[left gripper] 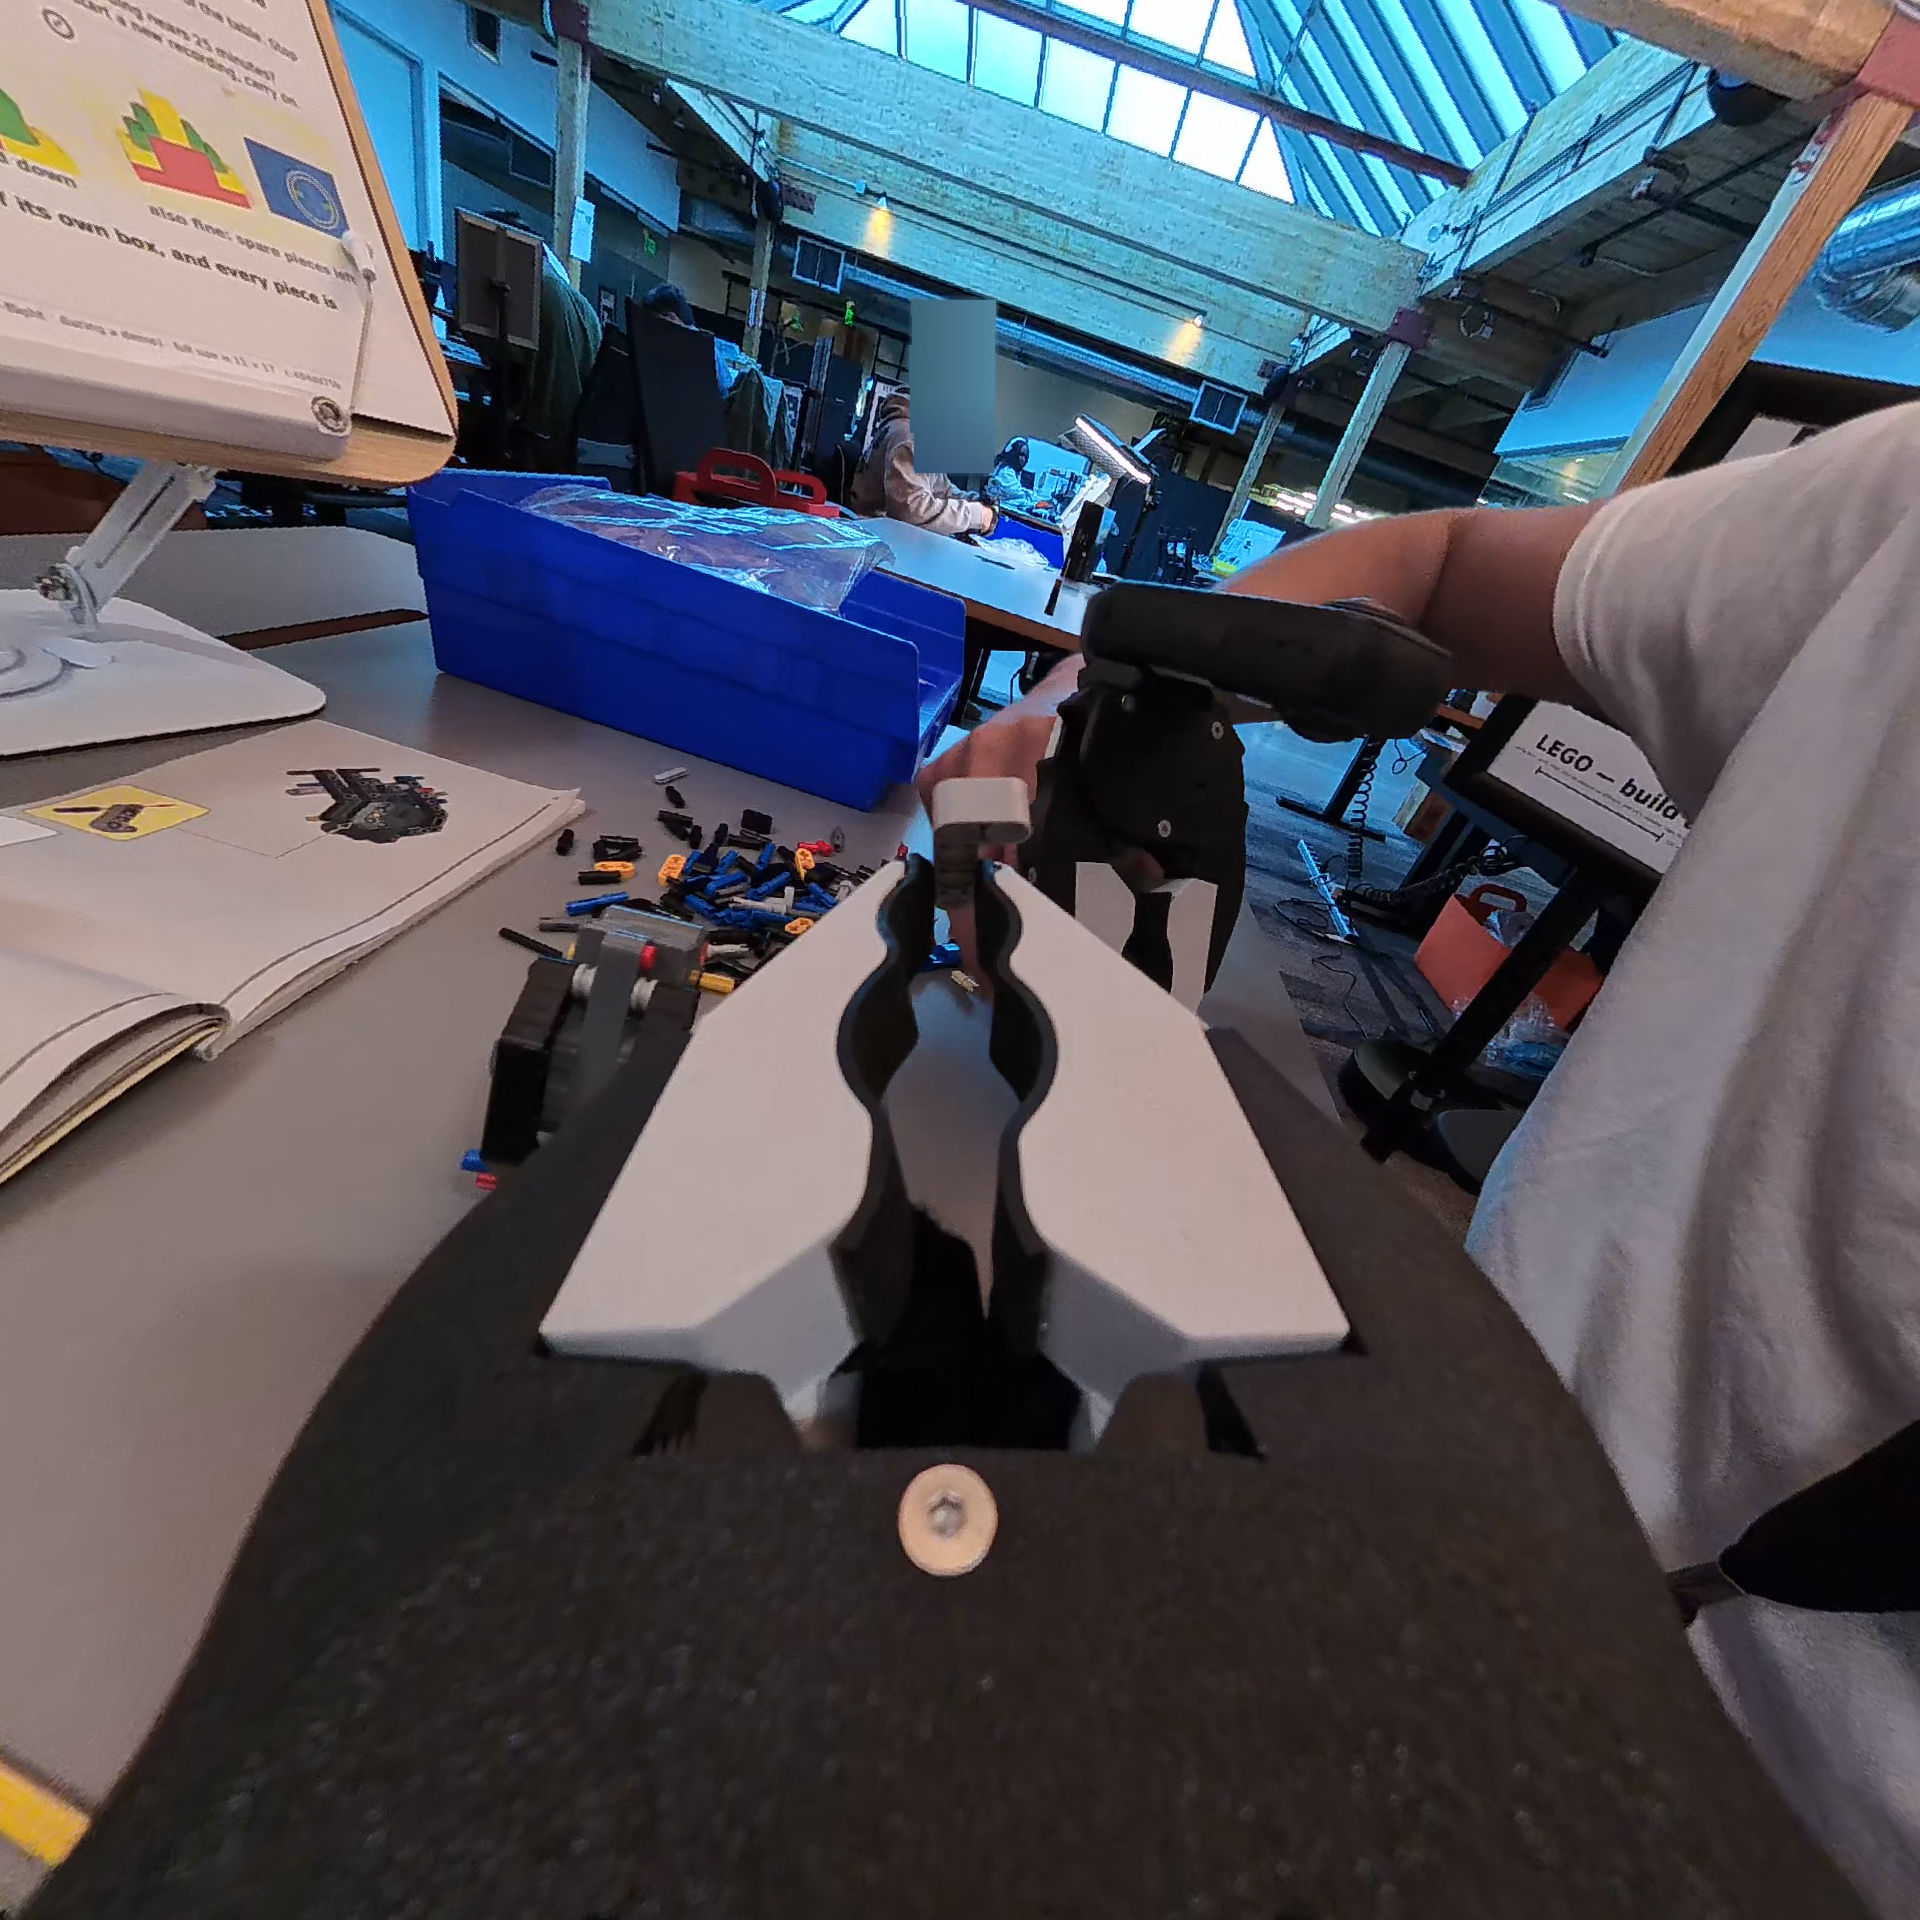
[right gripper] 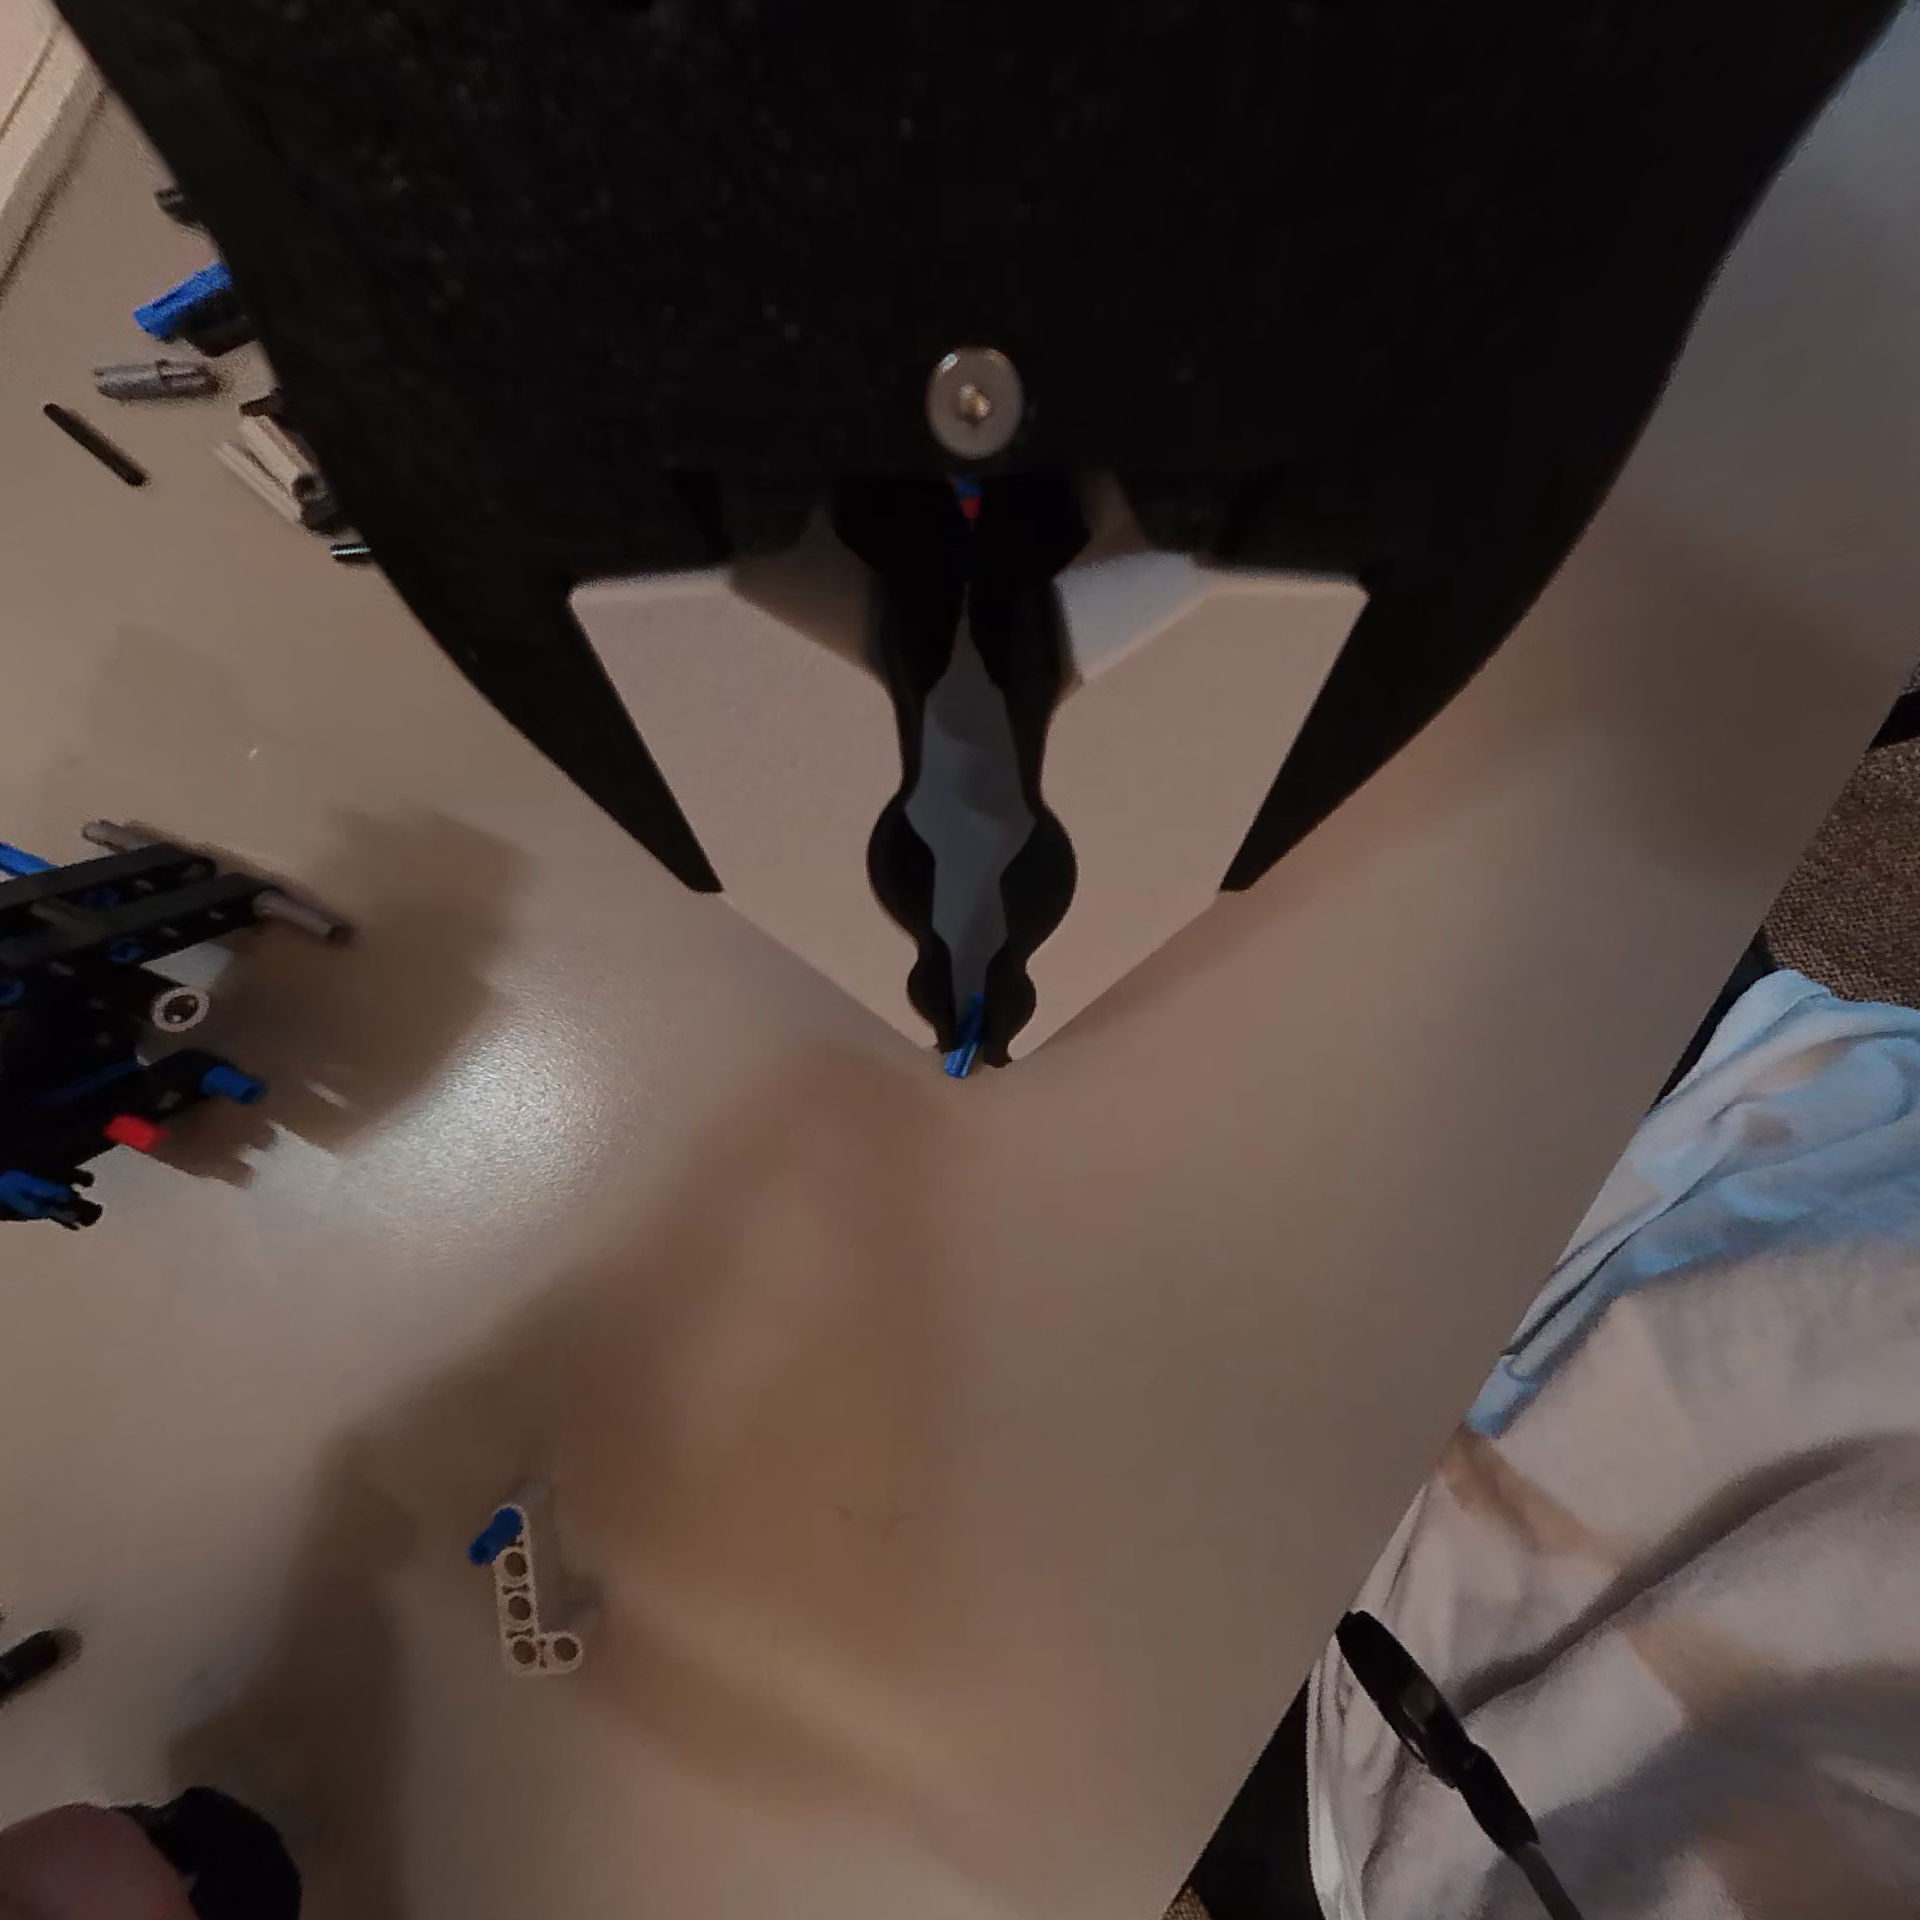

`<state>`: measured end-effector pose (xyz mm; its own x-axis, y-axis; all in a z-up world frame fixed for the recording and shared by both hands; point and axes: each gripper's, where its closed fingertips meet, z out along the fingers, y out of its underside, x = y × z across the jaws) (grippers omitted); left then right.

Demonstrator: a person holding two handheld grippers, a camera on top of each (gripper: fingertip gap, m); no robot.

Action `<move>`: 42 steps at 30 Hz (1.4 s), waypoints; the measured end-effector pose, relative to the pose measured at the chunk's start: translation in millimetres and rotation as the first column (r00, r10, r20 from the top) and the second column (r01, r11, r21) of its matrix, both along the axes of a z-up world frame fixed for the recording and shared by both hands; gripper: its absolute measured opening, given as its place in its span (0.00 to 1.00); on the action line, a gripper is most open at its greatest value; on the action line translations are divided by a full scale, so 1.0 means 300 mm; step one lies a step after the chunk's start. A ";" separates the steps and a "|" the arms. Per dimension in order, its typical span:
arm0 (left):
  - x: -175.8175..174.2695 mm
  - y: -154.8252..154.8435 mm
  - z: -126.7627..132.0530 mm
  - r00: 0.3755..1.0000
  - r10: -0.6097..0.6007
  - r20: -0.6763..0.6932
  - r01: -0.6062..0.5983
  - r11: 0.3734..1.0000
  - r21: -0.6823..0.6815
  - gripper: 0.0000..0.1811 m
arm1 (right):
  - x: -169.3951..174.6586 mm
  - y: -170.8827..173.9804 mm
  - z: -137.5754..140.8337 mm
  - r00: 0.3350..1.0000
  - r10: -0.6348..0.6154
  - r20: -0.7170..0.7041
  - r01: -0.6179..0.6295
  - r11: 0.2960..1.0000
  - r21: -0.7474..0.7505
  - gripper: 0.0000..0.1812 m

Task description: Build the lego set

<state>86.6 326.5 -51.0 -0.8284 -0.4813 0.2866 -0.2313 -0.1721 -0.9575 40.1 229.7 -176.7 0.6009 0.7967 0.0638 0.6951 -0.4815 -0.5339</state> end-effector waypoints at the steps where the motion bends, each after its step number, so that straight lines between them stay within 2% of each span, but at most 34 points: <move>1: 0.000 0.000 0.001 1.000 0.000 0.002 0.000 1.000 0.002 0.03 | 0.002 0.004 0.000 1.000 -0.023 -0.005 0.023 1.000 0.002 0.02; 5: -0.001 0.003 0.005 1.000 0.006 0.025 -0.007 1.000 0.019 0.03 | 0.016 0.038 0.018 0.986 -0.160 -0.050 0.161 0.987 -0.002 0.02; 10: -0.016 -0.004 0.006 0.995 -0.013 0.104 0.005 0.997 0.079 0.03 | 0.046 0.144 0.194 0.926 -0.314 -0.209 0.335 0.939 0.074 0.02; 13: -0.050 -0.034 -0.011 0.981 -0.081 0.176 0.051 0.984 0.173 0.03 | 0.048 0.202 0.263 0.842 -0.356 -0.405 0.411 0.910 0.055 0.02; 15: -0.074 -0.048 -0.026 0.964 -0.139 0.227 0.078 0.962 0.261 0.03 | 0.038 0.224 0.275 0.742 -0.364 -0.563 0.425 0.905 -0.026 0.02; 17: -0.086 -0.049 -0.047 0.947 -0.177 0.267 0.073 0.931 0.357 0.03 | 0.030 0.244 0.289 0.653 -0.331 -0.681 0.419 0.907 -0.039 0.02; 20: -0.101 -0.046 -0.071 0.930 -0.219 0.295 0.077 0.900 0.428 0.03 | 0.029 0.252 0.285 0.573 -0.297 -0.764 0.414 0.909 -0.043 0.02; 22: -0.110 -0.052 -0.081 0.930 -0.244 0.275 0.107 0.895 0.432 0.03 | 0.030 0.241 0.278 0.550 -0.302 -0.779 0.409 0.910 -0.065 0.02; 24: -0.112 -0.060 -0.111 0.925 -0.262 0.275 0.109 0.876 0.470 0.03 | 0.048 0.231 0.264 0.562 -0.321 -0.762 0.434 0.899 -0.058 0.02; 28: -0.098 -0.078 -0.163 0.911 -0.257 0.322 0.043 0.837 0.545 0.03 | 0.050 0.208 0.249 0.463 -0.363 -0.809 0.390 0.903 -0.182 0.02; 32: -0.106 -0.107 -0.181 0.885 -0.267 0.381 -0.008 0.810 0.586 0.03 | 0.021 0.210 0.241 0.429 -0.389 -0.815 0.354 0.903 -0.245 0.02; 37: -0.118 -0.127 -0.209 0.842 -0.309 0.441 -0.062 0.758 0.649 0.03 | 0.021 0.207 0.247 0.415 -0.394 -0.820 0.352 0.901 -0.254 0.02; 42: -0.119 -0.132 -0.237 0.840 -0.326 0.435 -0.070 0.729 0.681 0.03 | 0.019 0.204 0.214 0.421 -0.427 -0.800 0.339 0.892 -0.298 0.02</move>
